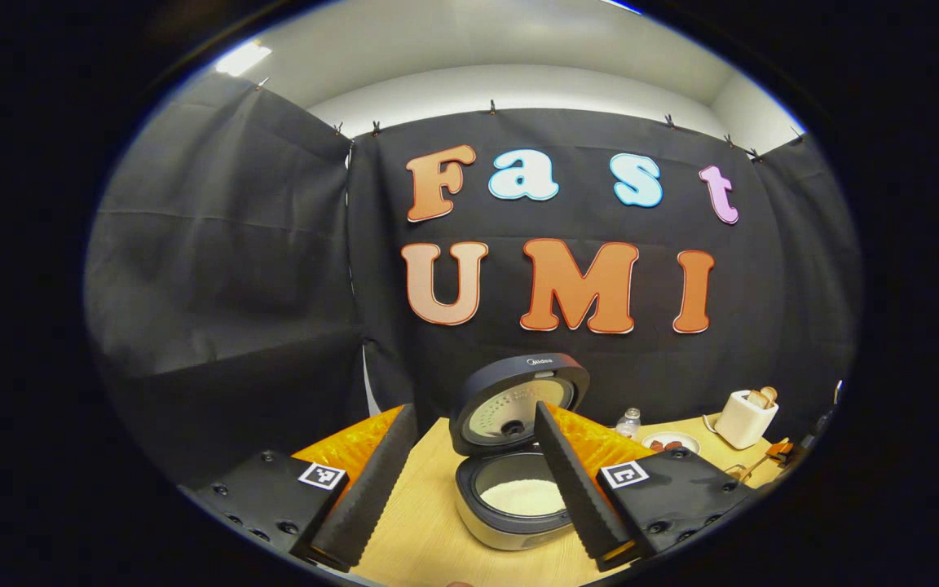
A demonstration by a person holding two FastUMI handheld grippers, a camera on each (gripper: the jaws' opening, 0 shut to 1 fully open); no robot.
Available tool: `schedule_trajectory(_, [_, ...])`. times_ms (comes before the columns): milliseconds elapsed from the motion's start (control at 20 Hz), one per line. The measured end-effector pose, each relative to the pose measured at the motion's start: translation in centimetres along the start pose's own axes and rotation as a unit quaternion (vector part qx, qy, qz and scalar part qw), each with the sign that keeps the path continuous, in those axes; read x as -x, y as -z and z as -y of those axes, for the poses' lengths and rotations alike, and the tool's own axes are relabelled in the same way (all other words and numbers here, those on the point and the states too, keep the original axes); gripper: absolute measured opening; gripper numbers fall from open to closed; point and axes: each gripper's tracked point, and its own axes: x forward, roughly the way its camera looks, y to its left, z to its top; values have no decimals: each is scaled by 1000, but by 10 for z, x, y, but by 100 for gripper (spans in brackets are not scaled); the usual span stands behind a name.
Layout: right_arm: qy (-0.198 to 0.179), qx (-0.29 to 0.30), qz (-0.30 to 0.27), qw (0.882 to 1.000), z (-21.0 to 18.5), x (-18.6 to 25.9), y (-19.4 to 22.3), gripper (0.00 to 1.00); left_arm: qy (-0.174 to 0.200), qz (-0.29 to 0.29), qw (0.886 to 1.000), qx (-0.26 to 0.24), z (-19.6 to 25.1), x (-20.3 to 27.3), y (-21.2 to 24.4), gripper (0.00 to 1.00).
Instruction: Close the left gripper, press the button to open the rice cooker; take a wooden spoon from the chopstick holder with the right hand, scoop a spoonful of rice and pour it into the rice cooker, then put the wooden spoon back into the chopstick holder.
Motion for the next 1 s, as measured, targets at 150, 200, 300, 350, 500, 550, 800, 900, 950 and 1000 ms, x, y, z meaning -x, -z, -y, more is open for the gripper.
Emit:
schedule_trajectory(150, [-9,37,10,999,-18,12,-17,14,3,4,1000,6,-3,1,-6,95])
schedule_trajectory(200, [-14,55,15,998,-26,21,-22,14,5,7,1000,9,-5,3,-7,95])
schedule_trajectory(300, [-24,93,32,995,-41,37,-37,14,8,11,1000,17,-5,2,-11,95])
schedule_trajectory(350, [-28,111,37,993,-47,44,-43,14,10,12,1000,20,-4,2,-12,95])
schedule_trajectory(500, [-47,151,38,987,-66,66,-47,14,20,18,999,23,1,3,-16,95])
schedule_trajectory(550, [-52,161,37,985,-73,73,-46,14,26,19,999,22,4,4,-18,95])
schedule_trajectory(800, [-90,168,22,981,-111,99,-28,14,31,28,999,12,3,5,-24,96])
schedule_trajectory(900, [-113,170,6,979,-131,107,-10,14,31,31,999,12,4,5,-25,98])
schedule_trajectory(950, [-123,173,0,977,-138,109,-2,14,32,31,999,12,4,4,-25,99])
schedule_trajectory(1000, [-131,178,-8,975,-144,109,9,14,31,30,999,12,3,4,-24,99])
